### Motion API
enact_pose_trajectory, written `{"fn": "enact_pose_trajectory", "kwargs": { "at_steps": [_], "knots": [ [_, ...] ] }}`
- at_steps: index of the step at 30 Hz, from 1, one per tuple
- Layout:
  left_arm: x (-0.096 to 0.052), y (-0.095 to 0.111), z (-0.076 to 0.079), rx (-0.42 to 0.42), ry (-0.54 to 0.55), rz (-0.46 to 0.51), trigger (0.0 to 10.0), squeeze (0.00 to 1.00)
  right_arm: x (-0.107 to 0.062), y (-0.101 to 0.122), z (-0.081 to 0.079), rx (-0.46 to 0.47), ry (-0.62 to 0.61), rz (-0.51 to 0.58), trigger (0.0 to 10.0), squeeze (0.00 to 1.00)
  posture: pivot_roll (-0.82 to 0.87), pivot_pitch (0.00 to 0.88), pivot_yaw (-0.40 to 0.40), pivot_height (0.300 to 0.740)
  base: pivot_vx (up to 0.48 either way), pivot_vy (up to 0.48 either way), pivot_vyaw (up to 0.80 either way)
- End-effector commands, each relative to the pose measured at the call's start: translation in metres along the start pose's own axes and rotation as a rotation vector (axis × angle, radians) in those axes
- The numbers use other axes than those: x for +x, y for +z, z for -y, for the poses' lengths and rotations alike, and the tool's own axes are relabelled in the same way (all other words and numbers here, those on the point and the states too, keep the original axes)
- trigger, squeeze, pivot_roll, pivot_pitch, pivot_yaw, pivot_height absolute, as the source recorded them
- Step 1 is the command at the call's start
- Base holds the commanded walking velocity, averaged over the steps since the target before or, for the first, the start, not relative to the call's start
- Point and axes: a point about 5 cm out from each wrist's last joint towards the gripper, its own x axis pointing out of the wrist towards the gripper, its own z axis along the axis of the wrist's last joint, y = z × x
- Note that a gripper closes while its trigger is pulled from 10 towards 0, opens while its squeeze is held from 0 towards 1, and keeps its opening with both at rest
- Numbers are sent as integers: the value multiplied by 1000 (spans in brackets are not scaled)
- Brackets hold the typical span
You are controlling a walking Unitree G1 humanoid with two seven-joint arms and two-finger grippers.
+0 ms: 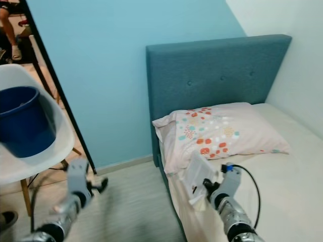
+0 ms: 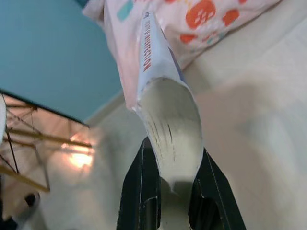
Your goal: Clean up the room
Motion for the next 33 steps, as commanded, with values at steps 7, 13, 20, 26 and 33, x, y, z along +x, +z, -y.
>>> {"fn": "enact_pose_trajectory", "kwargs": {
  "at_steps": [7, 13, 20, 26, 33],
  "knots": [
    [6, 20, 11, 11, -63, 103, 10000, 0, -2, 25, 13, 164, -4, 86, 10000, 0, -72, 0, -36, 685, 0, 0, 0],
    [6, 14, 26, -39, -85, 95, 10000, 0, -3, 35, 13, 369, 72, 111, 10000, 0, -71, 0, -41, 665, 0, 0, 0],
    [2, -3, 45, -105, -115, 50, 10000, 0, -3, 35, 12, 433, 91, 115, 10000, 0, -73, 0, -39, 640, 0, 0, 0],
    [0, -6, 45, -107, -118, 44, 10000, 0, -3, 33, 11, 430, 110, 90, 10000, 0, -68, 0, -37, 620, 0, 0, 0],
    [1, -1, 34, -93, -97, 56, 10000, 0, -5, 39, 17, 413, 88, 89, 10000, 0, -63, 0, -29, 595, 0, 0, 0]
  ]
}}
